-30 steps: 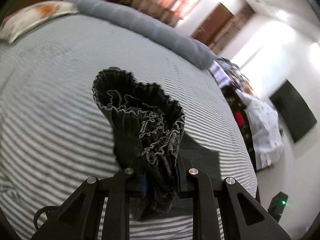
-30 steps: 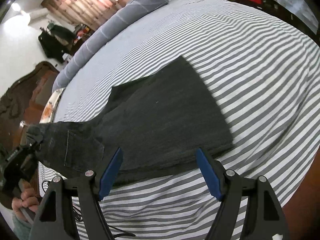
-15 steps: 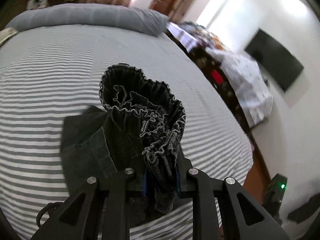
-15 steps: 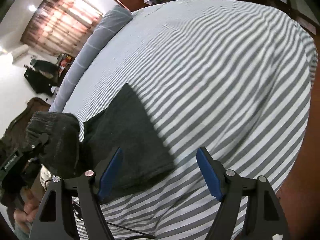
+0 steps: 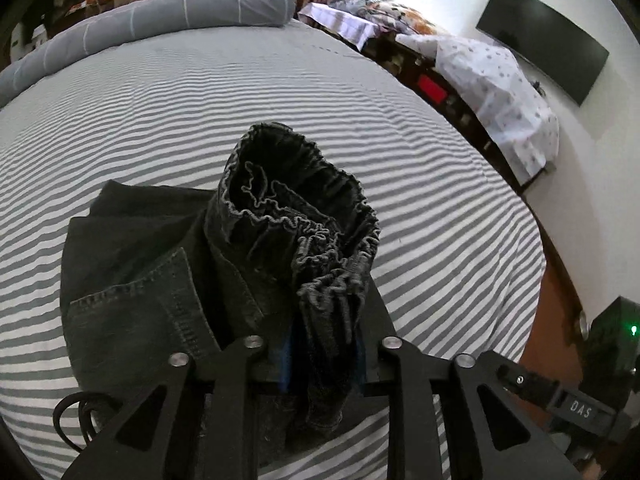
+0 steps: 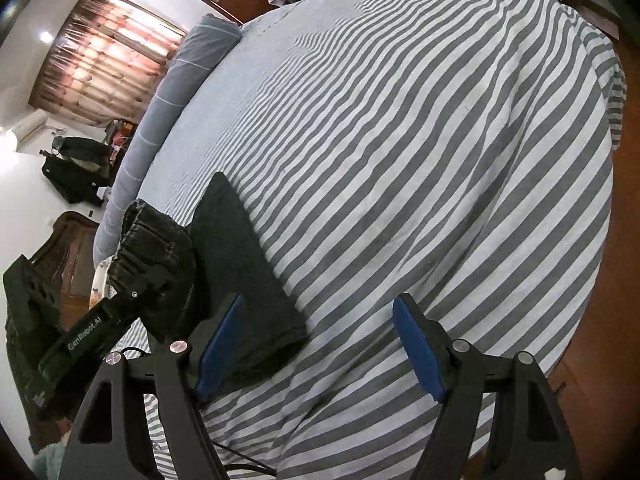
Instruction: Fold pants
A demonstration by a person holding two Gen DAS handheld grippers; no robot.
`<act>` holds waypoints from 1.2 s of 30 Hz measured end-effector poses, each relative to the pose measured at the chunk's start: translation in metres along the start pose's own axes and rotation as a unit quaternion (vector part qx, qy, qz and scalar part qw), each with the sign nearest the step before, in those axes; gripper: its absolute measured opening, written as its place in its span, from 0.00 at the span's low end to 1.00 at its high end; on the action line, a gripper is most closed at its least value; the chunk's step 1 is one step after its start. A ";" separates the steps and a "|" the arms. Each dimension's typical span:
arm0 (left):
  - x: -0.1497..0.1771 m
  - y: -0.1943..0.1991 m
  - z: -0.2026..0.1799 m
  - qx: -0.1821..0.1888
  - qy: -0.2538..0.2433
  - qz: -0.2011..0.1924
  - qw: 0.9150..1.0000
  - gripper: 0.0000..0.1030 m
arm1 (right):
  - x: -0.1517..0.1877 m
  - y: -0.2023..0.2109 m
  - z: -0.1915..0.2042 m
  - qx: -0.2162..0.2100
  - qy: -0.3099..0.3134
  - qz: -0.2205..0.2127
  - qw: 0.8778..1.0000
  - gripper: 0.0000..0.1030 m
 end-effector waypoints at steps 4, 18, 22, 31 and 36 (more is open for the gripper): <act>0.004 0.006 0.000 0.017 0.001 0.010 1.000 0.38 | 0.000 -0.002 0.002 0.003 0.004 0.002 1.000 0.72; 0.052 0.071 0.091 -0.039 0.040 -0.006 0.998 0.55 | 0.007 -0.012 0.082 0.030 0.146 0.000 0.989 0.71; 0.072 0.063 0.128 -0.060 0.086 0.012 0.994 0.54 | 0.010 -0.039 0.108 0.043 0.179 0.024 0.983 0.54; 0.096 0.046 0.171 -0.076 0.127 0.034 0.988 0.55 | -0.008 -0.089 0.111 0.061 0.148 0.051 0.986 0.48; 0.096 0.042 0.174 -0.070 0.138 0.038 0.987 0.55 | -0.025 -0.099 0.111 0.083 0.138 0.043 0.986 0.17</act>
Point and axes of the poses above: each gripper's, at about its wrist camera, not at the fingertips, and y roughly against the way its jaws point, z to its left, x to its underside, the point moved 10 cm from there along -y, roughly the way its jaws point, and after that the axes turned 9 degrees about z, right-handed, at the moved point
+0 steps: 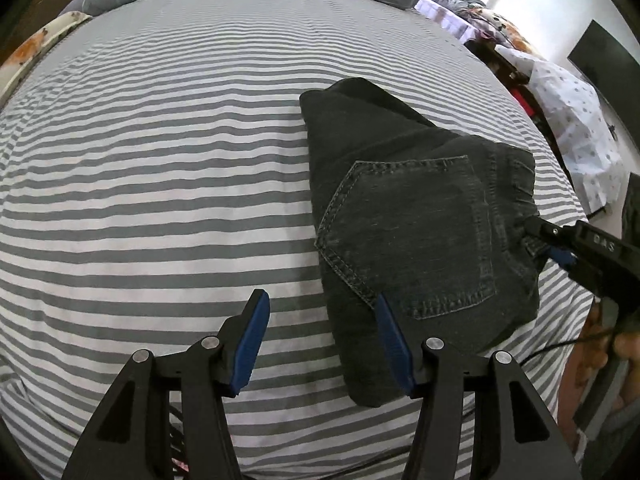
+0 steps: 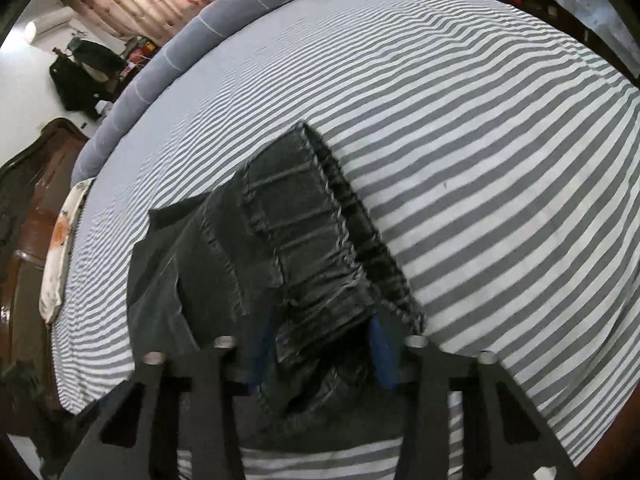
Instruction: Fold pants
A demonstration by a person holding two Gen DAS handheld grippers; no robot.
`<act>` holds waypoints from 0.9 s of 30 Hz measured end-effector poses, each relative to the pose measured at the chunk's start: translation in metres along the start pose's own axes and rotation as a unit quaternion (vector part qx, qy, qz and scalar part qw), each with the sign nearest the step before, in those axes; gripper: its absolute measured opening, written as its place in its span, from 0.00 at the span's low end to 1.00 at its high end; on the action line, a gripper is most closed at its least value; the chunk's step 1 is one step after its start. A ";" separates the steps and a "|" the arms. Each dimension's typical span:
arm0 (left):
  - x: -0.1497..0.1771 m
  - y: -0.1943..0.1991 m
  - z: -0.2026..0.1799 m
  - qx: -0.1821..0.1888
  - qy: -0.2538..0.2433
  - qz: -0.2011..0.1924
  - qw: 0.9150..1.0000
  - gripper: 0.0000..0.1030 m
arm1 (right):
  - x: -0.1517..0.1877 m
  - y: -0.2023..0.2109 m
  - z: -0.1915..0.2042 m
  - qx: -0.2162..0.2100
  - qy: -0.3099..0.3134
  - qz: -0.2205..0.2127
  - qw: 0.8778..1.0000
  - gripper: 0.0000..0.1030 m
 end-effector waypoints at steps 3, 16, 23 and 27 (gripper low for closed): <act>-0.002 0.005 -0.003 0.003 0.001 -0.005 1.000 0.54 | -0.003 0.013 0.005 0.003 0.004 -0.013 1.000 0.11; -0.008 0.010 -0.037 -0.012 -0.063 -0.027 0.998 0.54 | 0.018 0.034 -0.020 0.067 0.028 -0.045 0.996 0.09; -0.005 -0.018 -0.033 -0.045 -0.075 -0.006 0.996 0.55 | 0.019 0.013 -0.025 0.077 0.033 -0.029 0.996 0.10; -0.005 -0.020 -0.035 -0.051 -0.083 -0.008 0.995 0.55 | 0.018 0.011 -0.026 0.073 0.041 -0.026 0.996 0.11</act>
Point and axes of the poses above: each gripper's, at about its wrist camera, not at the fingertips, and y roughly against the way its jaws point, z to its left, x to its underside, the point moved 10 cm from there along -y, roughly the way its jaws point, and after that the axes turned 9 degrees about z, right-handed, at the moved point
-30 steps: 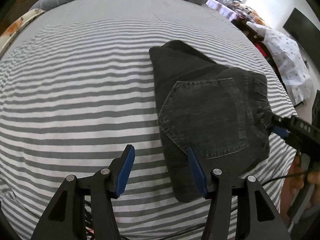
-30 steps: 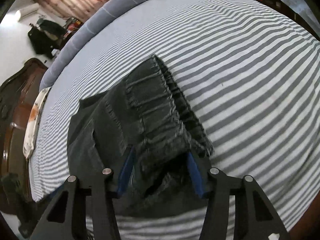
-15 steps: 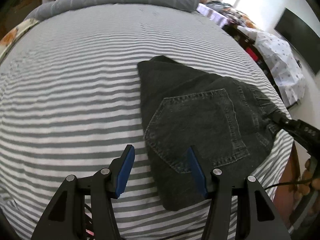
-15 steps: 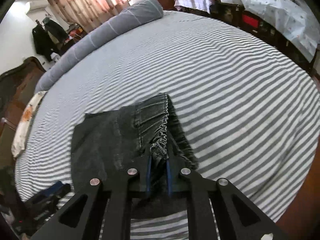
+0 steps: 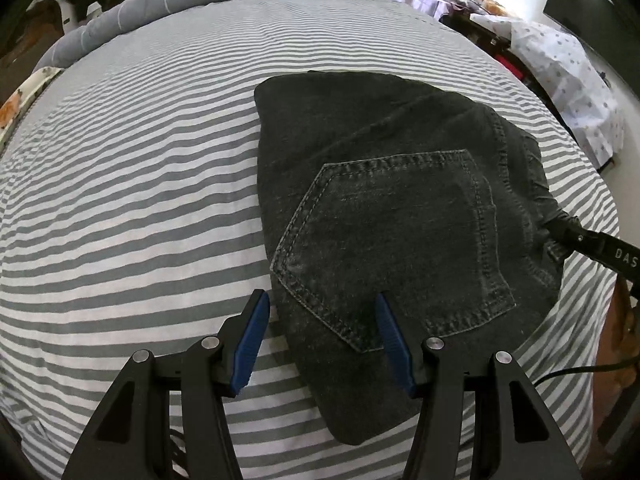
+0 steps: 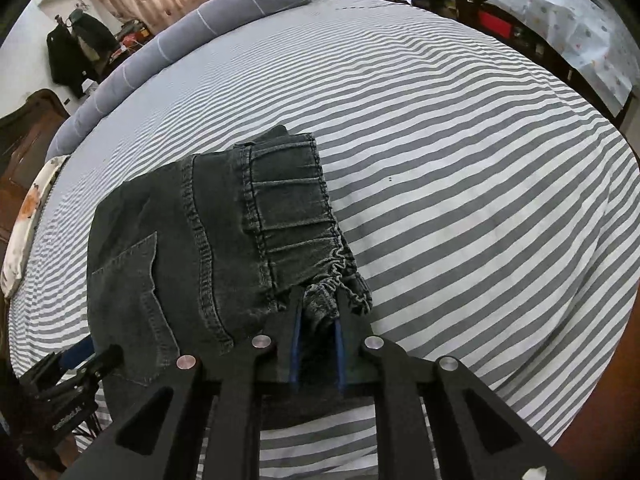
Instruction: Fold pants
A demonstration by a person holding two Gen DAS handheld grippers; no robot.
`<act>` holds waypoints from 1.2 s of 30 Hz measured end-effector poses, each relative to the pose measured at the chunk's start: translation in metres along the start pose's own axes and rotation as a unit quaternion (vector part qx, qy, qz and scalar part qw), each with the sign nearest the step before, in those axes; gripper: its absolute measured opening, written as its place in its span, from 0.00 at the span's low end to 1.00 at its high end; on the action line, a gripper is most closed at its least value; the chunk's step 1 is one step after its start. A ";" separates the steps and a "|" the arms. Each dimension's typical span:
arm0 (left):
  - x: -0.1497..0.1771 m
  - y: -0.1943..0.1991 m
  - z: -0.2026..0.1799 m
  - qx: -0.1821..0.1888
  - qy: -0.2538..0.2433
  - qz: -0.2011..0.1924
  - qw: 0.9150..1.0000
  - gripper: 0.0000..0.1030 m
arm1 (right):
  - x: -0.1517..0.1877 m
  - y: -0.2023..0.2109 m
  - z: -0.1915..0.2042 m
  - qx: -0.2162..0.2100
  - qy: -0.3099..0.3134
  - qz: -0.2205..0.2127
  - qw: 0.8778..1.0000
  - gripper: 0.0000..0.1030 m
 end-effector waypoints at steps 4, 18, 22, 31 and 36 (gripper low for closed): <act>0.001 -0.001 0.000 0.000 0.000 0.001 1.000 0.55 | 0.001 0.002 0.000 -0.007 -0.005 0.002 1.000 0.13; 0.003 0.011 0.007 0.023 0.015 0.010 1.000 0.55 | -0.001 0.005 -0.011 0.001 0.012 0.008 1.000 0.45; 0.002 0.012 0.024 0.062 0.059 0.020 0.996 0.55 | -0.002 0.004 -0.014 -0.017 0.023 0.017 0.999 0.47; -0.004 -0.001 0.042 0.108 0.106 0.045 0.987 0.55 | -0.013 -0.006 -0.013 -0.100 0.052 0.066 0.991 0.47; -0.009 -0.004 0.040 0.119 0.094 0.048 0.987 0.55 | -0.018 -0.016 -0.010 -0.144 0.065 0.087 0.984 0.48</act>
Point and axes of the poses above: each gripper's, at about its wrist camera, not at the fingertips, and y roughly against the way its jaws point, z to its left, x to its underside, the point moved 10 cm from there along -y, roughly the way its jaws point, and after that the axes turned 9 degrees about z, right-handed, at the moved point
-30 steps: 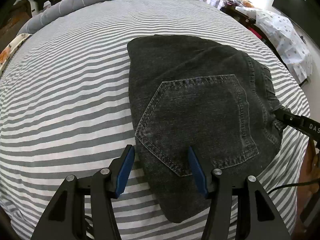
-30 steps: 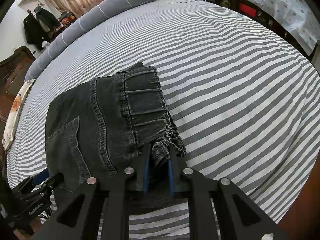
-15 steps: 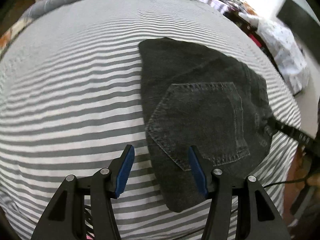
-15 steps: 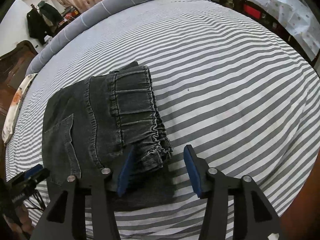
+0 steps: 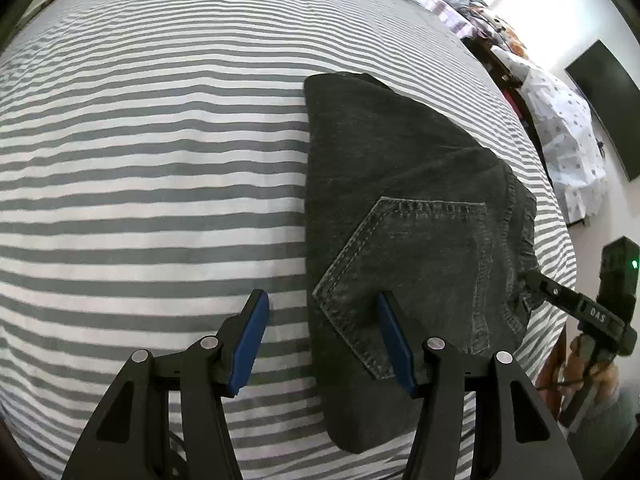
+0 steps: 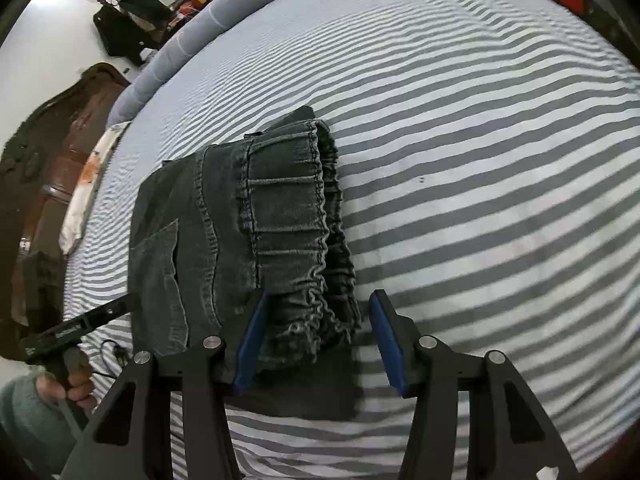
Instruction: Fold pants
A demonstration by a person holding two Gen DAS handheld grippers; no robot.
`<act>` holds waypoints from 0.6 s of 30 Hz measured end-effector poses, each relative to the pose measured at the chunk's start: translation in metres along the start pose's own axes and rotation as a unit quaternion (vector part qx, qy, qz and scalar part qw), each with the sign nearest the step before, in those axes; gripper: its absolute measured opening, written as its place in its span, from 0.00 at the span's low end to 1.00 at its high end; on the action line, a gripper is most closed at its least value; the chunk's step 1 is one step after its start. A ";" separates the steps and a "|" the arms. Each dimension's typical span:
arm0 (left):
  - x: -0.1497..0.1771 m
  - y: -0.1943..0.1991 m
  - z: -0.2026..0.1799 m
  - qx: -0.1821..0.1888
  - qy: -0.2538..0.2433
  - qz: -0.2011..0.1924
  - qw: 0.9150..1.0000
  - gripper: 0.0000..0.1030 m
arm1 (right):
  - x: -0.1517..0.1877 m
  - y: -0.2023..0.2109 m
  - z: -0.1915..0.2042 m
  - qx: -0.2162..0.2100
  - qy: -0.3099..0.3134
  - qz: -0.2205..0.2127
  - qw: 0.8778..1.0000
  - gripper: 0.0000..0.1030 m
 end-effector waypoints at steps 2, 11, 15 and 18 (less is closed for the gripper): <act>0.000 -0.001 -0.001 0.001 -0.008 0.001 1.000 0.55 | -0.003 -0.005 0.000 -0.017 0.005 0.005 1.000 0.48; -0.016 -0.010 -0.010 0.015 -0.014 0.000 1.000 0.62 | -0.021 -0.018 0.004 -0.086 0.026 0.002 0.996 0.51; -0.021 -0.013 -0.016 0.006 -0.025 -0.009 1.000 0.68 | -0.036 -0.026 0.010 -0.115 0.026 0.002 0.993 0.52; -0.024 -0.015 -0.020 -0.013 -0.041 -0.019 0.999 0.69 | -0.047 -0.035 0.018 -0.127 0.031 0.004 0.991 0.52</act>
Point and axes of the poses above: each gripper's, at about its wrist camera, not at the fingertips, and y roughly against the way its jaws point, z to its left, x to its underside, the point moved 10 cm from there along -y, roughly the way its jaws point, and after that the axes turned 9 degrees about z, right-handed, at the moved point
